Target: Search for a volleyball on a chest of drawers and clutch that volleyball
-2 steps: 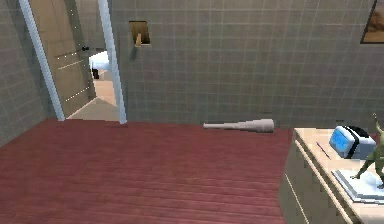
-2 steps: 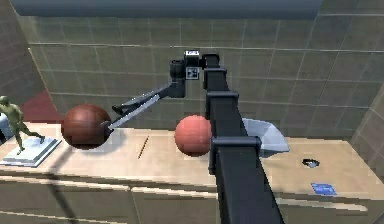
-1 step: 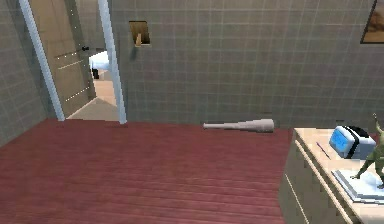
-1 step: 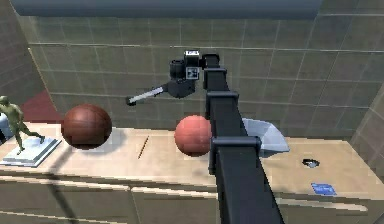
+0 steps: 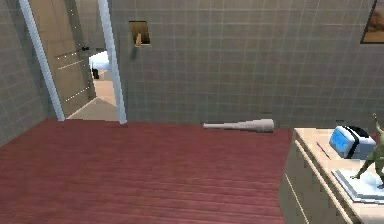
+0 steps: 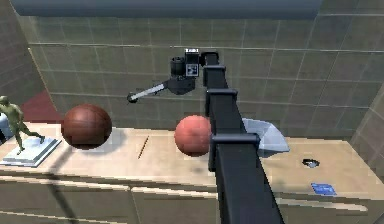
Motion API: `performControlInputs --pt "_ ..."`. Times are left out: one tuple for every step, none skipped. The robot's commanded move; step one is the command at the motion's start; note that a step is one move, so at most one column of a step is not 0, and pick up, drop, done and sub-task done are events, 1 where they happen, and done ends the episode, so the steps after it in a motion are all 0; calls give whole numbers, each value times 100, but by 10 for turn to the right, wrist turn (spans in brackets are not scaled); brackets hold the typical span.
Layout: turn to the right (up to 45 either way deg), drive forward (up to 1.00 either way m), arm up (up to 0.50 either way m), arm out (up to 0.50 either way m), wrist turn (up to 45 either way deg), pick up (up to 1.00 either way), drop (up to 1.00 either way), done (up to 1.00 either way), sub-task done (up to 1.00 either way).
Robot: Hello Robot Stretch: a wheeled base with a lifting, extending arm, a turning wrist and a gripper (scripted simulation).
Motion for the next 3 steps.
performControlInputs --pt "0 0 0 0 450 0 0 0 0" --pt "0 0 0 0 60 0 0 0 0" --pt "0 0 -30 0 0 0 0 0 0"
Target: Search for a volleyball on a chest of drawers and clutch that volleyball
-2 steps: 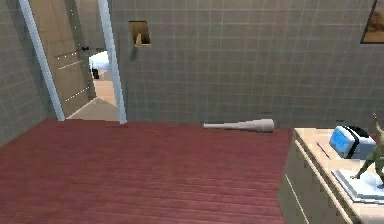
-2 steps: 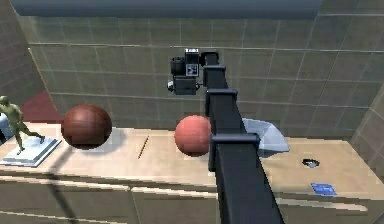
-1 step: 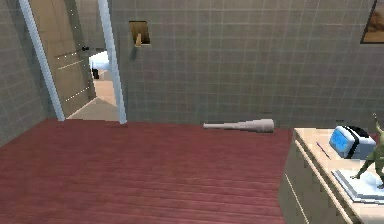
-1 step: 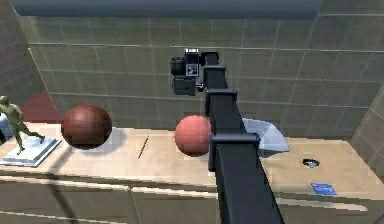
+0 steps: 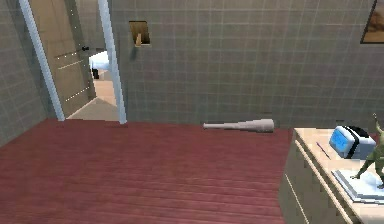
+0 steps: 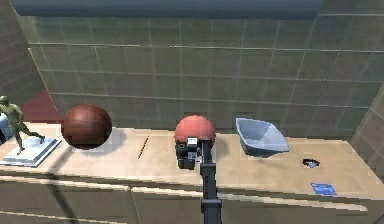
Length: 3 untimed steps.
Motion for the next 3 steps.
performControlInputs --pt "0 0 0 0 0 100 0 0 0" --pt "0 0 10 0 0 0 0 0 0" --pt "0 0 0 0 0 0 0 100 0"
